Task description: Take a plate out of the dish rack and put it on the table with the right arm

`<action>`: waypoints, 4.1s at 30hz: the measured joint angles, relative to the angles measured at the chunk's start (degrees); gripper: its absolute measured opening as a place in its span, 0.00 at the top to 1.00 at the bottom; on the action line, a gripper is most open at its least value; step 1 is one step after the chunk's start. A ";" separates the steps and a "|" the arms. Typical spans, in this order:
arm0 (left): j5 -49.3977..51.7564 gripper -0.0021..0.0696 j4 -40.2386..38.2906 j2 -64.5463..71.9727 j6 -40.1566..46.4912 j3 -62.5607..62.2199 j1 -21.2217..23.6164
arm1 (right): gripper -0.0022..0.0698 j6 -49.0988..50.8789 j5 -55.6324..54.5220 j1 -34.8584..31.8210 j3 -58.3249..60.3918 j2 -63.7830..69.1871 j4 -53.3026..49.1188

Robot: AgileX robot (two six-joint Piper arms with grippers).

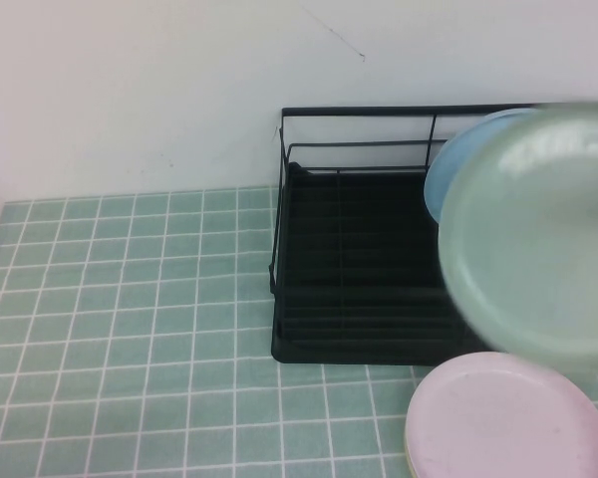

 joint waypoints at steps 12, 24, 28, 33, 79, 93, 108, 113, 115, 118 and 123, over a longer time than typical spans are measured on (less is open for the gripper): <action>0.00 0.98 0.00 0.00 0.00 0.00 0.00 | 0.88 8.53 -9.62 1.74 29.48 -8.51 0.19; 0.00 0.98 0.00 0.00 0.00 0.00 0.00 | 0.88 2.20 -15.99 1.74 34.00 1.96 8.84; 0.00 0.98 0.00 0.00 0.10 0.00 0.00 | 0.88 1.13 -17.01 1.74 34.00 5.24 9.81; 0.00 0.98 0.00 0.00 0.07 0.00 0.00 | 0.88 -0.39 -18.43 1.74 34.00 7.13 10.05; 0.00 0.98 0.00 0.00 0.07 0.00 0.00 | 0.97 18.27 2.52 1.74 29.25 -33.09 -12.75; 0.00 0.98 0.00 0.00 0.07 0.00 0.00 | 0.97 20.25 -41.34 -1.18 58.16 -55.28 -22.52; 0.00 0.98 0.00 0.00 0.07 0.00 0.00 | 0.97 22.95 -41.33 -1.89 72.95 -70.74 -19.68; 0.00 0.98 0.00 0.00 0.07 0.00 0.00 | 0.97 23.07 -39.50 -1.89 72.62 -70.74 -20.44; 0.00 0.98 0.00 0.00 0.07 0.00 0.00 | 0.97 23.07 -39.41 -1.89 72.55 -70.74 -20.44; 0.00 0.98 0.00 0.00 0.07 0.00 0.00 | 0.97 23.07 -39.28 -1.89 72.55 -70.74 -20.55; 0.00 0.98 0.00 0.00 0.07 0.00 0.00 | 0.97 23.07 -39.17 -1.89 72.55 -70.74 -20.55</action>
